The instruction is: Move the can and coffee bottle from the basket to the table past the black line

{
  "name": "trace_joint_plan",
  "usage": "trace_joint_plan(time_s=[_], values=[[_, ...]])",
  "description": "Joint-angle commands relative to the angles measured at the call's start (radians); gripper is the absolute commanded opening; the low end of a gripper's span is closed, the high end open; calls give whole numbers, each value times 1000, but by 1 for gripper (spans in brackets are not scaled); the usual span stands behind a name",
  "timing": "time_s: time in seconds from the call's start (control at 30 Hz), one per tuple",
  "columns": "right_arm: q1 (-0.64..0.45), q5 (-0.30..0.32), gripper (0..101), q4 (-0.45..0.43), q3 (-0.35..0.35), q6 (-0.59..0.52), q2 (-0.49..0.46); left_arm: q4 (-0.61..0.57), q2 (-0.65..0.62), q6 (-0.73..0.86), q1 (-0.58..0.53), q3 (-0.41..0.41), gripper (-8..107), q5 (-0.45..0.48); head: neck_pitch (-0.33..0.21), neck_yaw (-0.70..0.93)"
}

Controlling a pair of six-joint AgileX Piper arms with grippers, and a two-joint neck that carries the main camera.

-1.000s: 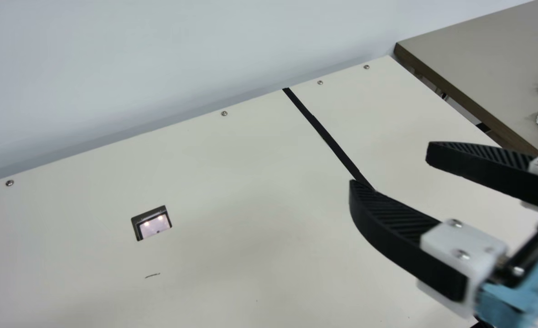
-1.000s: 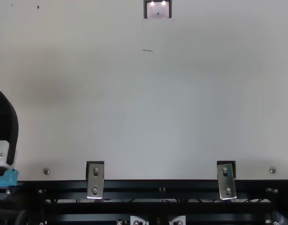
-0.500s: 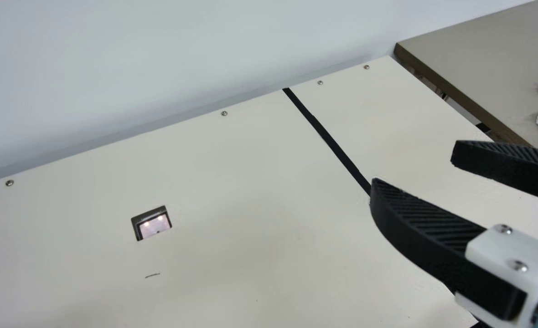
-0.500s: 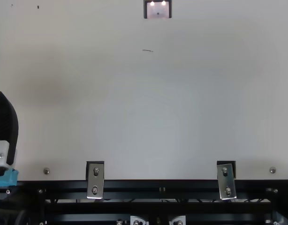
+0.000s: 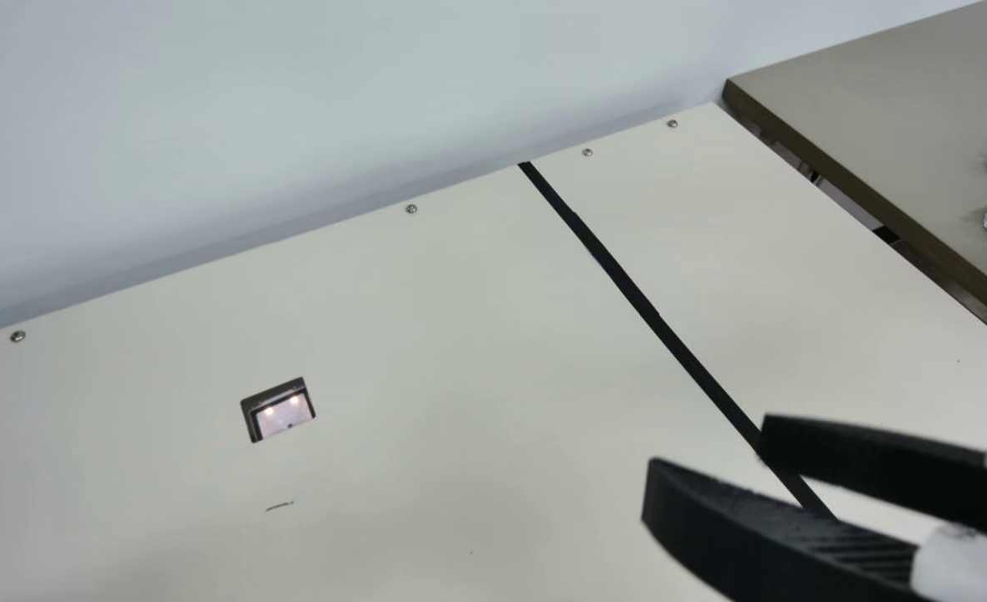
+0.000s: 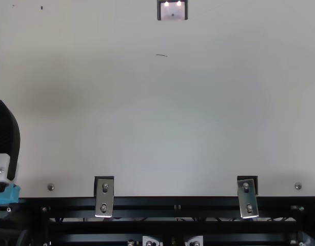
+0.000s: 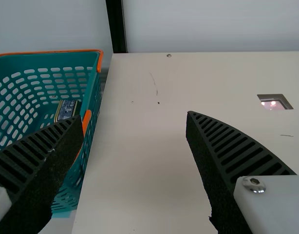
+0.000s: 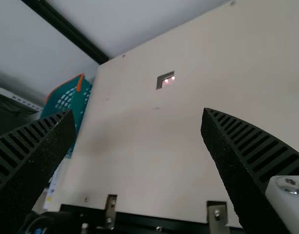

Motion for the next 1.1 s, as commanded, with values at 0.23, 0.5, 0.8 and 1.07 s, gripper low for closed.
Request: trace_joint_plan(time_s=[0.23,0.5,0.8,1.07], values=[[141,0,101,30,11,226,-38,0,0,0,0,0,90,0,-14,6],[144,-2,101,30,11,262,-38,0,0,0,0,0,90,0,-14,6],[144,-2,101,30,11,262,-38,0,0,0,0,0,90,0,-7,24],[144,-2,101,30,11,262,-38,0,0,0,0,0,90,0,30,233]])
